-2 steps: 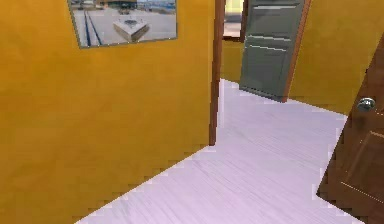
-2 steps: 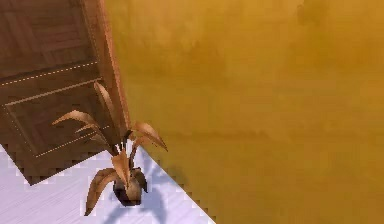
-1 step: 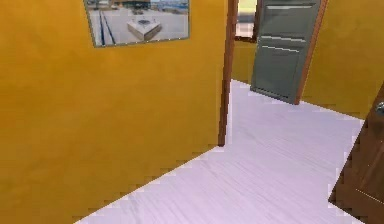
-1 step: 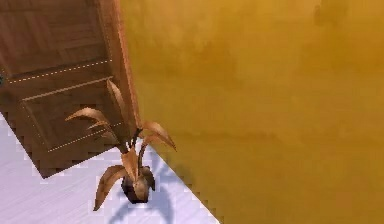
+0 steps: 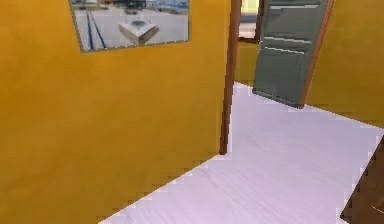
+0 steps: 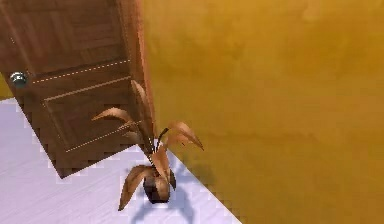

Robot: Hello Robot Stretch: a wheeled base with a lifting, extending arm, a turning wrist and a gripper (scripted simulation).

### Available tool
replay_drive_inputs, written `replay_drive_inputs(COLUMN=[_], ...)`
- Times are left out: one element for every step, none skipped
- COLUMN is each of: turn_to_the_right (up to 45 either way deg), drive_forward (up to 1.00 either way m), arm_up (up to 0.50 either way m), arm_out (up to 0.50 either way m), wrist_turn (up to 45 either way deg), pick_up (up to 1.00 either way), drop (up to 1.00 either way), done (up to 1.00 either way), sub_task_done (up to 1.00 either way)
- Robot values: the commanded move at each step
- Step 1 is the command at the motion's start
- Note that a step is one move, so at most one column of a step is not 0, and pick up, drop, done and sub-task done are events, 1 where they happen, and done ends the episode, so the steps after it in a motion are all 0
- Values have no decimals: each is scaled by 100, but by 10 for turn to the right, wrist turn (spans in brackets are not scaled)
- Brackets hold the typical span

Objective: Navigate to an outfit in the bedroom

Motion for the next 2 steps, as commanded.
replay_drive_inputs(turn_to_the_right=[-450, -240], drive_forward=[0, 0], arm_up=[0, 0], arm_out=[0, 0], wrist_turn=[0, 0], pick_up=[0, 0], drop=[0, 0], done=[0, 0], sub_task_done=[0, 0])
